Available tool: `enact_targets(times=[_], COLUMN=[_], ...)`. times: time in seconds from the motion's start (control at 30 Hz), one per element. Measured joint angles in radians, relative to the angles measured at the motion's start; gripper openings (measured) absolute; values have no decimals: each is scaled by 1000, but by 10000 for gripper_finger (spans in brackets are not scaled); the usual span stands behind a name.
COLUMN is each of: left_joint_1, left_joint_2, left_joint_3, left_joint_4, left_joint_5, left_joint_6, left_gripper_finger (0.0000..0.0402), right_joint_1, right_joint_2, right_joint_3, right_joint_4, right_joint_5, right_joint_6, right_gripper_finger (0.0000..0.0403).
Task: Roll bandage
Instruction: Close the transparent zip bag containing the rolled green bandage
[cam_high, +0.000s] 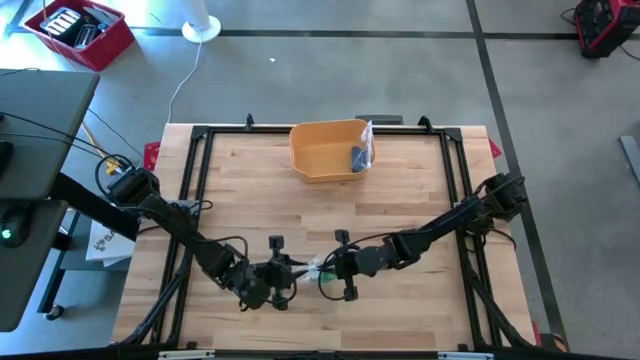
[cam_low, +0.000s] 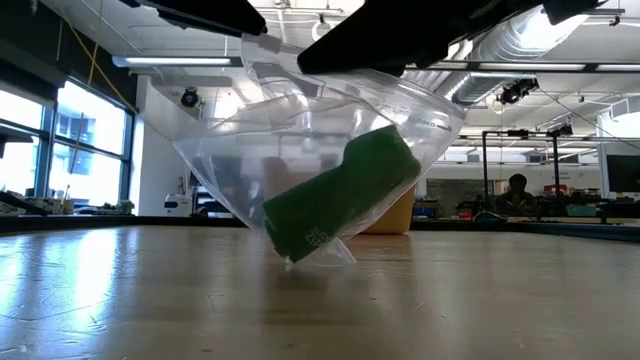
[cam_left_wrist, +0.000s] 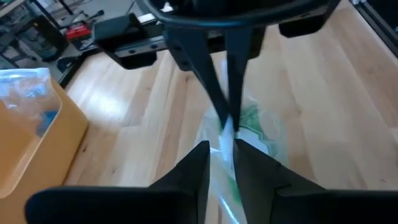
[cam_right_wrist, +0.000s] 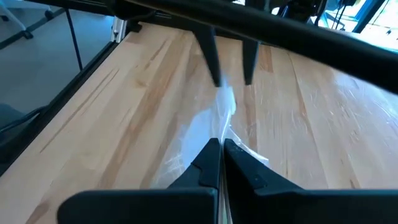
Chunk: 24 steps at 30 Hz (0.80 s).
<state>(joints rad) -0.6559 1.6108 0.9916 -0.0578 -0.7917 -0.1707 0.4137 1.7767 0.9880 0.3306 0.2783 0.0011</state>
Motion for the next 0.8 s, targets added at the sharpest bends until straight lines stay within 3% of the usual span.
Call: enact_targets(times=[0.4, 0.6, 0.8], left_joint_1=[3, 22, 61], left_joint_2=[1, 2, 2], left_joint_3=[0, 0, 0], left_joint_4=[5, 34, 142], left_joint_5=[0, 3, 113], left_joint_6=[-10, 39, 147], left_gripper_finger=[5, 4, 5], right_joint_1=[7, 15, 17], right_joint_2=[-39, -39, -39], right_joint_3=[0, 0, 0], right_joint_4=[-7, 9, 10], right_joint_5=[-1, -10, -49], right_joint_6=[-1, -1, -1], right_gripper_finger=[0, 0, 0])
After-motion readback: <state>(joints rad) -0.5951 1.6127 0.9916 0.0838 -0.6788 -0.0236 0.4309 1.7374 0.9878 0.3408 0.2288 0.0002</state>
